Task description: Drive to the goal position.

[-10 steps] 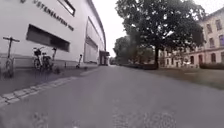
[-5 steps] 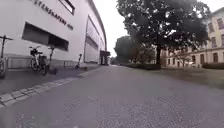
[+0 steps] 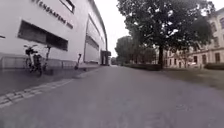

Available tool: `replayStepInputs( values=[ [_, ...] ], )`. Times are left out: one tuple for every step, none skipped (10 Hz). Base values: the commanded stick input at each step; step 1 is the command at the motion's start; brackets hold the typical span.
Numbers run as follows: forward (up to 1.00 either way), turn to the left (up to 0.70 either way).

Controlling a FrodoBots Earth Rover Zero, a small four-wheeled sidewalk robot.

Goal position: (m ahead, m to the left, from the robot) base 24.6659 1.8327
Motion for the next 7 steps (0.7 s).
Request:
replayStepInputs(
  values=[
    [0.85,0.01],
    [0.85,0.01],
    [0.85,0.01],
    [0.85,0.01],
    [0.85,-0.16],
    [0.85,-0.33],
    [0.85,-0.33]
  ],
)
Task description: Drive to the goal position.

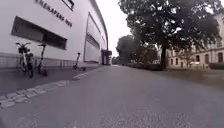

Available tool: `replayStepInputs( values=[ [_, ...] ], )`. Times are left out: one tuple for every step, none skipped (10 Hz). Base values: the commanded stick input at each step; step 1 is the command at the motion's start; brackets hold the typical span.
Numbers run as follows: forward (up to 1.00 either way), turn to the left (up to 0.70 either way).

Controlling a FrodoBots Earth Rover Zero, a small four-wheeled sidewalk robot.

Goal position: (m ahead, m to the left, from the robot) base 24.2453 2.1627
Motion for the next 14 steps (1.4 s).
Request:
replayStepInputs(
  values=[
    [0.85,-0.33],
    [0.85,-0.28],
    [0.85,-0.16],
    [0.85,0.01],
    [0.85,0.01],
    [0.85,0.01],
    [0.85,0.01],
    [0.85,0.01],
    [0.85,0.01],
    [0.85,0.01],
    [0.85,0.01],
    [0.85,0.01],
    [0.85,0.01],
    [0.85,0.01]
  ],
)
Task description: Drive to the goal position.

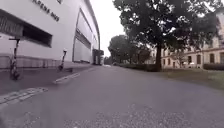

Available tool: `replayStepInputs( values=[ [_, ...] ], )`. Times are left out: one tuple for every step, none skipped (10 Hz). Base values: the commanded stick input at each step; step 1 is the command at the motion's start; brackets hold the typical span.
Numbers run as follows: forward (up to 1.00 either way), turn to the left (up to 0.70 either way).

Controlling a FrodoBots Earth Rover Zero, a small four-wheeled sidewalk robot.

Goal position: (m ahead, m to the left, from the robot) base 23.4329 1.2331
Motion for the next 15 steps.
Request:
replayStepInputs(
  values=[
    [0.85,0.01],
    [0.85,0.01],
    [0.85,0.01],
    [0.85,0.01],
    [0.85,0.01],
    [0.85,0.01],
    [0.85,0.01],
    [0.85,0.01],
    [0.85,0.01],
    [0.85,0.01],
    [0.85,0.01],
    [0.85,0.01],
    [0.85,-0.18],
    [0.85,-0.33],
    [0.85,-0.33]
  ],
)
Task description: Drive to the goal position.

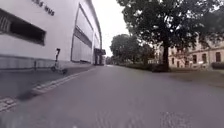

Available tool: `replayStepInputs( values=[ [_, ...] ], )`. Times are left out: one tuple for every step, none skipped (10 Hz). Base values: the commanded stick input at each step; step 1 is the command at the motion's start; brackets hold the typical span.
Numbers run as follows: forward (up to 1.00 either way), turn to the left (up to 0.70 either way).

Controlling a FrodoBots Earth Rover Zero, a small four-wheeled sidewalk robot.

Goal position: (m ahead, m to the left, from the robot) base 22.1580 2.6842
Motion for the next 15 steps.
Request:
replayStepInputs(
  values=[
    [0.85,-0.33],
    [0.85,-0.33],
    [0.85,-0.25],
    [0.85,-0.08],
    [0.85,0.01],
    [0.85,0.01],
    [0.85,0.01],
    [0.85,0.01],
    [0.85,0.01],
    [0.85,0.01],
    [0.85,0.01],
    [0.85,0.01],
    [0.85,0.01],
    [0.85,0.01],
    [0.85,0.01]
  ],
)
